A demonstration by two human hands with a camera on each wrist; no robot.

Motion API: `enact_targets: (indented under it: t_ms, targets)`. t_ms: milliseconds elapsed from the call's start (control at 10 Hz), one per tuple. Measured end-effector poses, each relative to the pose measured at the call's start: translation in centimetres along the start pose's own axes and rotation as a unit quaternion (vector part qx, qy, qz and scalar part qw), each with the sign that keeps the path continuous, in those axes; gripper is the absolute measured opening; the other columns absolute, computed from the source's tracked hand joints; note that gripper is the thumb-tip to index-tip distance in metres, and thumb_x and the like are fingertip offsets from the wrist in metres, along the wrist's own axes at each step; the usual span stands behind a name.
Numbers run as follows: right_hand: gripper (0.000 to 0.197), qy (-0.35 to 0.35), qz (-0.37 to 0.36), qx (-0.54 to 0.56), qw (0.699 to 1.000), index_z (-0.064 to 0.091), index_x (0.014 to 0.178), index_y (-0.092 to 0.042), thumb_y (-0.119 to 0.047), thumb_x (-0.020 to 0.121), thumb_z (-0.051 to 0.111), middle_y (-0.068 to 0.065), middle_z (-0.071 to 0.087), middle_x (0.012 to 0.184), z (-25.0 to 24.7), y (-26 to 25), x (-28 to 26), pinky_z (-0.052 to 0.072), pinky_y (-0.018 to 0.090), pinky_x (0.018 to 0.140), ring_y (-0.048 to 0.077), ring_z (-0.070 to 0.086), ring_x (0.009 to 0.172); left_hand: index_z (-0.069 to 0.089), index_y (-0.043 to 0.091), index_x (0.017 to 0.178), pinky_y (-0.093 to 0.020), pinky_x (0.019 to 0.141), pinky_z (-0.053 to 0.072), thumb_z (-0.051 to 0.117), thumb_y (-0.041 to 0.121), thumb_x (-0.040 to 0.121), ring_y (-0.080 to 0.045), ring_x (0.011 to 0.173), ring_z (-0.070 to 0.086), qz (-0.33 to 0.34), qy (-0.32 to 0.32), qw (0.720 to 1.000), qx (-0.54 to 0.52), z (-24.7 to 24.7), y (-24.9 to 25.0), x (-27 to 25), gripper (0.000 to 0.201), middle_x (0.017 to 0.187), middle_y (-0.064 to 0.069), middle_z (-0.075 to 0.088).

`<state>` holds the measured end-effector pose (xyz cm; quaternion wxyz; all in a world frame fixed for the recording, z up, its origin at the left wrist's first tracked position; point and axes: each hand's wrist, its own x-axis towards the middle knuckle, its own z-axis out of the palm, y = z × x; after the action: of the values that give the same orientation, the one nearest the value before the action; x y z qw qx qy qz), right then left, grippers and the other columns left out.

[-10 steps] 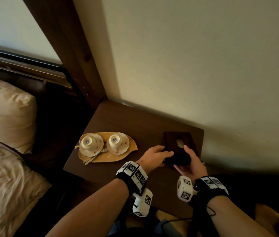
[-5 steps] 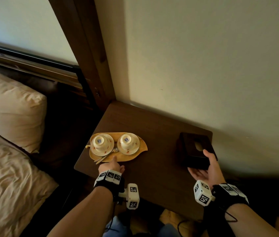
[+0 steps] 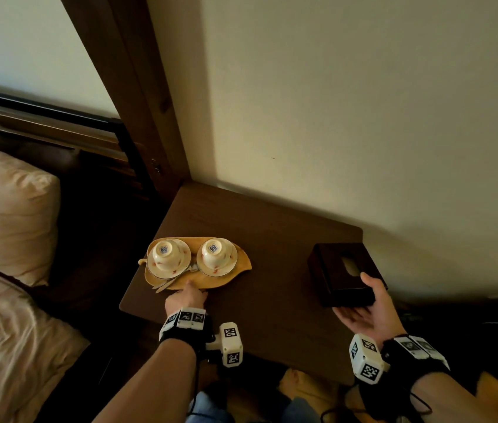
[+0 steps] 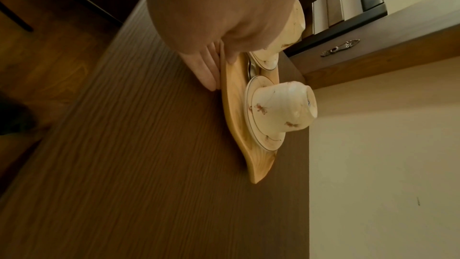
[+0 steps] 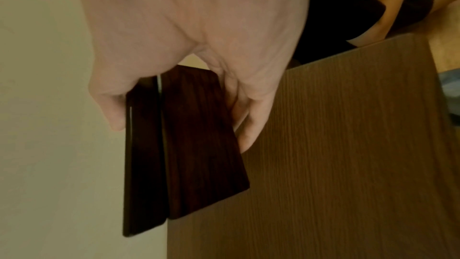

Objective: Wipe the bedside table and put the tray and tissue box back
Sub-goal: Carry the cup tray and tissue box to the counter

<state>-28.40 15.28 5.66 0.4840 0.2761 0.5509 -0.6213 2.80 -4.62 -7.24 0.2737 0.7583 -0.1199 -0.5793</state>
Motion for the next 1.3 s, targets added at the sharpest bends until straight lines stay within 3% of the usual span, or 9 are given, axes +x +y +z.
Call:
enact_targets:
  t_ms: [100, 200, 300, 500, 600, 700, 900, 1100, 1300]
  targets:
    - [0.07, -0.011, -0.006, 0.03, 0.999, 0.049, 0.143, -0.014, -0.028, 0.083, 0.081, 0.025, 0.058, 0.137, -0.2, 0.8, -0.3, 0.048, 0.068, 0.109, 0.048, 0.06, 0.121, 0.065, -0.002, 0.132, -0.04, 0.08, 0.064, 0.072, 0.021, 0.093, -0.035, 0.102, 0.075, -0.012, -0.017, 0.999, -0.027, -0.6, 0.6, -0.2, 0.046, 0.123, -0.025, 0.074]
    - [0.07, -0.021, -0.003, 0.045, 0.999, 0.051, 0.143, -0.016, -0.029, 0.081, 0.082, 0.026, 0.057, 0.14, -0.5, 1.4, -0.4, 0.048, 0.071, 0.108, 0.052, 0.059, 0.126, 0.06, 0.006, 0.133, -0.042, 0.077, 0.066, 0.078, 0.02, 0.088, -0.036, 0.098, 0.078, -0.003, -0.024, 0.996, -0.088, -0.9, 0.9, -1.1, 0.05, 0.12, -0.021, 0.073]
    - [0.052, -0.044, -0.016, 0.061, 0.997, 0.06, 0.135, -0.014, -0.033, 0.089, 0.074, 0.025, 0.061, 0.143, -0.9, 2.3, -0.7, 0.043, 0.069, 0.114, 0.051, 0.058, 0.13, 0.05, 0.017, 0.137, -0.055, 0.088, 0.065, 0.076, 0.018, 0.096, -0.04, 0.102, 0.077, 0.017, -0.053, 0.988, -0.146, -1.2, 1.4, -2.1, 0.049, 0.125, -0.02, 0.068]
    - [0.052, -0.071, -0.033, 0.046, 0.996, 0.062, 0.14, -0.012, -0.033, 0.093, 0.071, 0.023, 0.067, 0.138, -1.0, 3.1, -1.7, 0.049, 0.066, 0.106, 0.048, 0.061, 0.13, 0.047, 0.016, 0.14, -0.057, 0.093, 0.06, 0.064, 0.006, 0.102, -0.042, 0.117, 0.07, 0.02, -0.12, 0.978, -0.171, -1.9, 2.1, -2.6, 0.043, 0.128, -0.015, 0.065]
    - [0.056, -0.081, -0.037, 0.032, 0.996, 0.062, 0.142, -0.014, -0.029, 0.09, 0.073, 0.023, 0.067, 0.139, -0.9, 3.3, -1.9, 0.054, 0.064, 0.101, 0.047, 0.061, 0.13, 0.048, 0.018, 0.142, -0.057, 0.09, 0.062, 0.064, 0.005, 0.102, -0.041, 0.117, 0.069, 0.029, -0.14, 0.974, -0.174, -2.2, 2.1, -2.7, 0.045, 0.127, -0.013, 0.065]
    - [0.052, -0.094, -0.045, 0.029, 0.994, 0.065, 0.137, -0.013, -0.024, 0.087, 0.071, 0.025, 0.065, 0.143, -0.4, 3.8, -2.4, 0.047, 0.066, 0.11, 0.047, 0.06, 0.131, 0.049, 0.02, 0.146, -0.054, 0.074, 0.067, 0.066, 0.004, 0.101, -0.038, 0.113, 0.07, 0.042, -0.156, 0.974, -0.16, -2.7, 1.9, -1.6, 0.051, 0.133, -0.011, 0.064]
    - [0.044, -0.089, -0.084, 0.044, 0.991, 0.068, 0.127, -0.007, -0.019, 0.085, 0.071, 0.025, 0.07, 0.133, -0.2, 5.2, -3.3, 0.047, 0.064, 0.11, 0.044, 0.066, 0.121, 0.053, 0.026, 0.146, -0.061, 0.079, 0.065, 0.069, -0.001, 0.096, -0.042, 0.127, 0.065, 0.049, -0.138, 0.98, -0.136, -3.2, 1.6, -0.3, 0.059, 0.146, -0.014, 0.061]
    - [0.045, -0.069, -0.113, 0.075, 0.988, 0.068, 0.126, -0.005, -0.018, 0.083, 0.073, 0.023, 0.076, 0.117, -1.7, 6.9, -5.0, 0.045, 0.065, 0.115, 0.045, 0.068, 0.117, 0.051, 0.028, 0.15, -0.061, 0.078, 0.065, 0.066, 0.0, 0.099, -0.038, 0.127, 0.064, 0.072, -0.205, 0.972, -0.09, -3.4, 3.0, -1.7, 0.06, 0.146, -0.008, 0.061]
    - [0.074, -0.044, -0.142, 0.1, 0.984, 0.058, 0.143, -0.007, -0.023, 0.076, 0.086, 0.028, 0.068, 0.139, -4.6, 7.7, -6.8, 0.064, 0.055, 0.088, 0.045, 0.074, 0.115, 0.053, 0.028, 0.149, -0.053, 0.072, 0.068, 0.065, 0.002, 0.1, -0.034, 0.123, 0.068, 0.099, -0.287, 0.952, -0.045, -2.2, 5.6, -6.8, 0.056, 0.142, -0.004, 0.065]
